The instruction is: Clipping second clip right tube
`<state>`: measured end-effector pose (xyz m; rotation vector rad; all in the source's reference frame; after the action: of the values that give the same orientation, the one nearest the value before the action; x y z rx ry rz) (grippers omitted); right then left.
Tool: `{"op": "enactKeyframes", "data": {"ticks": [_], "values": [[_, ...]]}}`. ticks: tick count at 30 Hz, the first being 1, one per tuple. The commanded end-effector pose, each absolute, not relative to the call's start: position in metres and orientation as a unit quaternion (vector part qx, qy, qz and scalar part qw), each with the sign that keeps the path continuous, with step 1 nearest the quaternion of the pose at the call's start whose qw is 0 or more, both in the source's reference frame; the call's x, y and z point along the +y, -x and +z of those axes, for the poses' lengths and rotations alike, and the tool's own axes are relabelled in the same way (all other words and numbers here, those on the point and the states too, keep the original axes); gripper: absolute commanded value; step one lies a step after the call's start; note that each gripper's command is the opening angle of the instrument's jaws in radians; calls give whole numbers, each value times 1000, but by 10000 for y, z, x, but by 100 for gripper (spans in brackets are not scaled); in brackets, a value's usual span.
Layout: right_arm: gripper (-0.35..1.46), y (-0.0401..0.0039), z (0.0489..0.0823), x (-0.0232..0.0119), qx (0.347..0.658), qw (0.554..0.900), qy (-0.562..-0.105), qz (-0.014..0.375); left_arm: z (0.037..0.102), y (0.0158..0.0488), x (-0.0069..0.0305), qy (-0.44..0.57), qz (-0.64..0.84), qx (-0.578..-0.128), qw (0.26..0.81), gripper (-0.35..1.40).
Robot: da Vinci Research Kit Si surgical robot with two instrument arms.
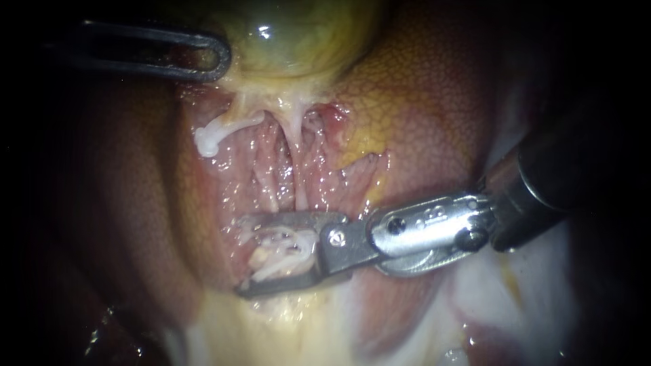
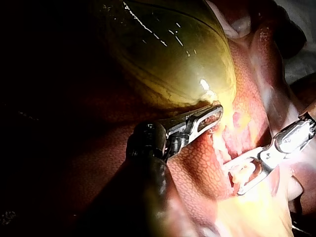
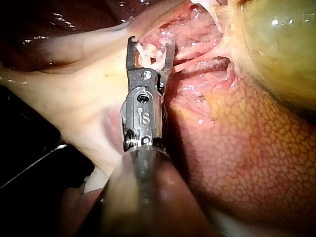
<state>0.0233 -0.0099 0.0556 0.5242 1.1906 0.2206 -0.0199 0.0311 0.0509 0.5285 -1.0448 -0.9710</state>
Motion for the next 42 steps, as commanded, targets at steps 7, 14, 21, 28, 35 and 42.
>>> {"op": "enactKeyframes", "data": {"ticks": [7, 14, 21, 28, 35, 42], "values": [[48, -229, 536, -99, 554, 784, -256, 114, 508, 198, 312, -239, -441, -473, 724, -35], [45, -197, 496, -82, 553, 769, -287, 141, 508, 193, 311, -236, -439, -474, 726, -35], [45, -160, 487, -61, 547, 767, -293, 164, 508, 194, 311, -236, -439, -474, 726, -35], [45, -145, 511, -48, 537, 764, -302, 192, 507, 194, 311, -236, -439, -474, 726, -35], [45, -147, 539, -43, 522, 755, -322, 231, 507, 195, 311, -236, -439, -474, 726, -35], [44, -157, 564, -43, 519, 746, -331, 254, 508, 195, 311, -235, -440, -474, 726, -35]]}}
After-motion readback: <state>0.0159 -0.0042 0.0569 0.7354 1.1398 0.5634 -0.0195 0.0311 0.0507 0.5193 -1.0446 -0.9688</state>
